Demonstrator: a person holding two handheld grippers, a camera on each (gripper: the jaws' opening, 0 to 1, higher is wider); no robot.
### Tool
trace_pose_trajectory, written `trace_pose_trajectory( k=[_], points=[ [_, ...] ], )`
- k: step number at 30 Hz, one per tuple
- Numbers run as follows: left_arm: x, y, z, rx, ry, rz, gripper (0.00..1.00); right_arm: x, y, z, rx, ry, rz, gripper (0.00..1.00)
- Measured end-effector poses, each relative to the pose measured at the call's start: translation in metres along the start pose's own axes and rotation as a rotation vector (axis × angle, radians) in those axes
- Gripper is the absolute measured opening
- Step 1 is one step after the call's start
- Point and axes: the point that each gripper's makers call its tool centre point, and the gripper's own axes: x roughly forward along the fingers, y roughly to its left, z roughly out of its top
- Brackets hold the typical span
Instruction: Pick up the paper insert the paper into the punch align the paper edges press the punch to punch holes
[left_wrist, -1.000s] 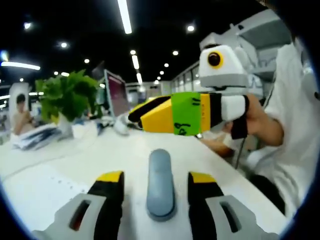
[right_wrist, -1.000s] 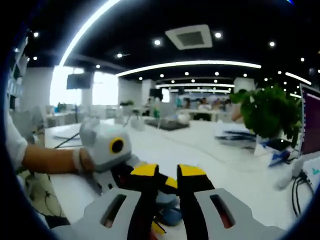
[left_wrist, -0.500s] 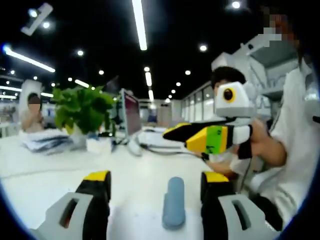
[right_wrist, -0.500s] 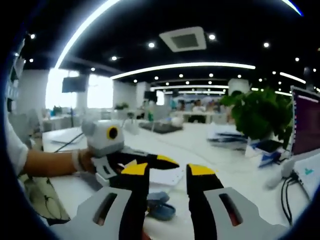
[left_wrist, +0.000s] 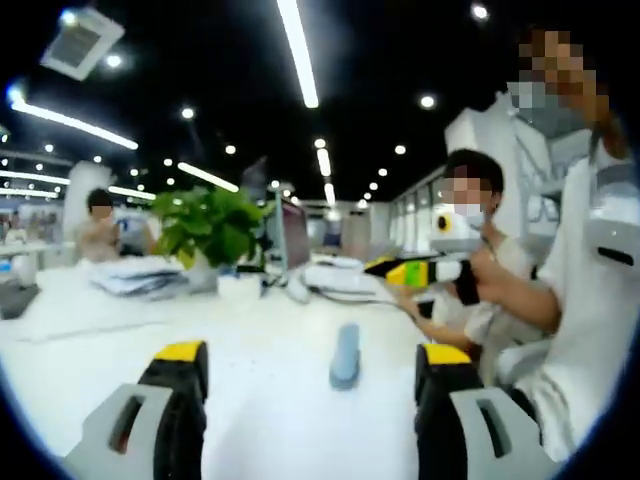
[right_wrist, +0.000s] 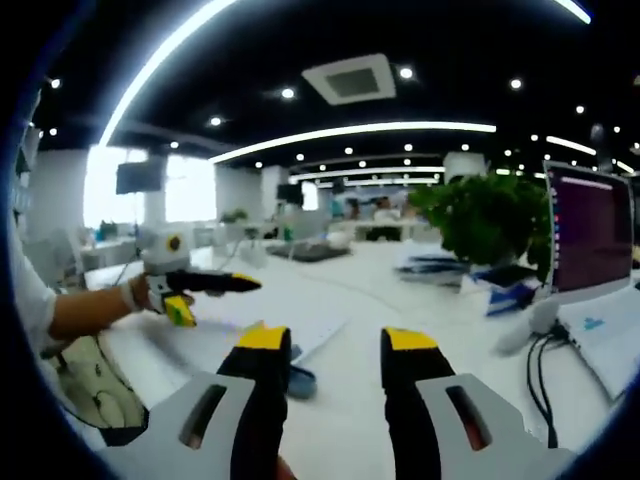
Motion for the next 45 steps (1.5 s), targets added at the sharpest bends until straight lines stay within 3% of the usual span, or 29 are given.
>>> trace_pose_trajectory(
  k=[4,6,10,11,14,18,21,25,36,38,45],
  points=[
    [-0.018,-0.003,-0.023,-0.006,0.079,-0.013,0.83,-0.001,0.003,-0.017,-0.009,0.028,0.052,0.39],
    [-0.024,-0.006,-0.038,0.031,0.136,-0.024,0.82,0.001,0.006,-0.030,-0.036,0.059,0.114,0.39],
    [-0.023,-0.007,-0.051,0.002,0.155,-0.034,0.78,0.005,0.016,-0.047,-0.012,0.104,0.240,0.39],
    [-0.024,-0.004,-0.057,0.022,0.194,-0.025,0.76,0.005,0.019,-0.051,-0.023,0.118,0.274,0.39],
    [-0.022,0.000,-0.064,0.029,0.210,-0.019,0.68,0.010,0.025,-0.060,-0.075,0.143,0.374,0.39],
    [-0.022,-0.005,-0.072,0.042,0.246,-0.033,0.69,0.020,0.027,-0.067,-0.137,0.162,0.487,0.39],
    [-0.023,-0.001,-0.070,0.032,0.239,-0.023,0.70,0.032,0.025,-0.072,-0.135,0.168,0.567,0.39],
    [-0.024,0.000,-0.070,0.029,0.236,-0.021,0.70,0.045,0.020,-0.076,-0.119,0.181,0.614,0.39],
    [-0.025,-0.001,-0.071,0.031,0.232,-0.027,0.70,0.048,0.029,-0.082,-0.147,0.214,0.737,0.38],
    [-0.025,-0.002,-0.071,0.031,0.234,-0.028,0.70,0.049,0.036,-0.084,-0.118,0.239,0.774,0.37],
    [-0.024,-0.002,-0.071,0.031,0.233,-0.029,0.70,0.053,0.046,-0.086,-0.139,0.237,0.853,0.24]
  ],
)
